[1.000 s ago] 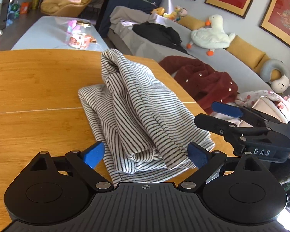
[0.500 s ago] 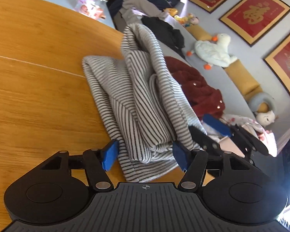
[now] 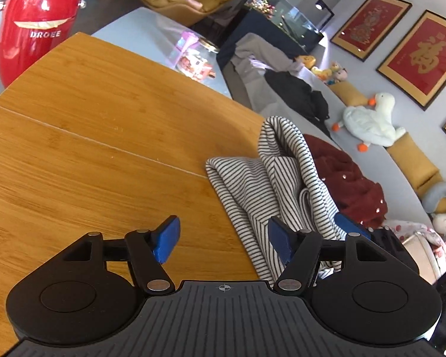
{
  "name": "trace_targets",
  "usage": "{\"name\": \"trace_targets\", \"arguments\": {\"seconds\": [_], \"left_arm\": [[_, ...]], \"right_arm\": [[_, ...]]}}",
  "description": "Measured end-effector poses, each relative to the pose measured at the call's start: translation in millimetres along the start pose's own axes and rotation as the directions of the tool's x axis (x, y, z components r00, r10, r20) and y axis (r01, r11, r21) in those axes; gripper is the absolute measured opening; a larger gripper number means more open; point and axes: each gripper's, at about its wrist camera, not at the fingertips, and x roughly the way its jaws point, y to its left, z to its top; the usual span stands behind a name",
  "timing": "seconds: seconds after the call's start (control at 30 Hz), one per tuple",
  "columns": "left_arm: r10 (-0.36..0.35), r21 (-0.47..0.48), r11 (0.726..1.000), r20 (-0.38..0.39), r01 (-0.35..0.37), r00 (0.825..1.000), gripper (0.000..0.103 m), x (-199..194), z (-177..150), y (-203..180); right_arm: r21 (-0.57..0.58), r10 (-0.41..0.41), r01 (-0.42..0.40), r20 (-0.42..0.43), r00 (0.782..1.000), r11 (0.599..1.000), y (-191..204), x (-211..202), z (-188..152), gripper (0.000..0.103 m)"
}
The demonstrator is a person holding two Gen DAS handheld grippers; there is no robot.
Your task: Fold clothes
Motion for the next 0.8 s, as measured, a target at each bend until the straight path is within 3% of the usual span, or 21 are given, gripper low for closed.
{"name": "trace_targets", "arguments": {"seconds": [0.07, 0.17, 0.2, 0.27, 0.3, 0.33, 0.37, 0.47, 0.57, 0.63, 0.7, 0.77, 0.8], "left_arm": [[-0.008, 0.011, 1.000, -0.007, 0.008, 1.000, 0.069, 3, -1, -5], [-0.045, 0.016, 0.999, -0.023, 0.045, 0.999, 0.069, 12, -1, -12], [-0.059, 0.016, 0.998, -0.031, 0.060, 0.998, 0.069, 16, -1, -15], [-0.088, 0.015, 0.996, -0.047, 0.088, 0.995, 0.069, 24, 0, -22], [-0.095, 0.020, 0.995, -0.050, 0.096, 0.994, 0.068, 27, 0, -24], [-0.101, 0.026, 0.994, -0.054, 0.103, 0.993, 0.067, 30, 0, -27], [-0.105, 0.030, 0.994, -0.057, 0.107, 0.993, 0.067, 32, 0, -30], [-0.147, 0.006, 0.989, -0.083, 0.148, 0.986, 0.064, 36, 0, -29], [-0.228, -0.058, 0.973, -0.135, 0.222, 0.964, 0.057, 45, -4, -24], [-0.244, -0.080, 0.969, -0.156, 0.234, 0.957, 0.054, 55, -7, -21], [-0.237, -0.082, 0.971, -0.160, 0.226, 0.958, 0.054, 61, -8, -20], [-0.229, -0.084, 0.972, -0.165, 0.218, 0.959, 0.052, 67, -9, -18], [-0.225, -0.085, 0.973, -0.167, 0.213, 0.960, 0.046, 70, -10, -17]], "right_arm": [[0.050, 0.023, -0.023, 0.008, 1.000, 0.998, -12, -7, 6, 0.042], [0.022, -0.029, 0.028, 0.027, 0.999, 0.999, -13, -18, 9, 0.043], [-0.027, -0.039, 0.039, 0.026, 0.999, 0.999, -8, -19, 8, 0.048], [-0.048, -0.026, 0.027, 0.012, 1.000, 0.999, -1, -15, 3, 0.067], [-0.057, -0.019, 0.020, 0.004, 1.000, 0.998, 3, -12, 1, 0.068], [-0.066, -0.013, 0.013, -0.003, 1.000, 0.998, 6, -10, -2, 0.065], [-0.055, -0.045, 0.045, 0.000, 0.999, 0.997, 5, -7, -3, 0.051], [0.067, -0.045, 0.044, 0.004, 0.999, 0.997, -19, -9, 5, 0.031], [0.115, -0.041, 0.031, 0.081, 0.996, 0.993, -42, -31, 19, 0.024], [0.187, 0.069, -0.091, 0.119, 0.990, 0.978, -56, -50, 35, 0.023], [0.232, 0.190, -0.221, 0.150, 0.970, 0.947, -62, -60, 45, 0.021], [0.257, 0.254, -0.283, 0.142, 0.957, 0.924, -60, -56, 45, 0.018], [0.270, 0.285, -0.313, 0.139, 0.949, 0.911, -58, -54, 45, 0.018]]}}
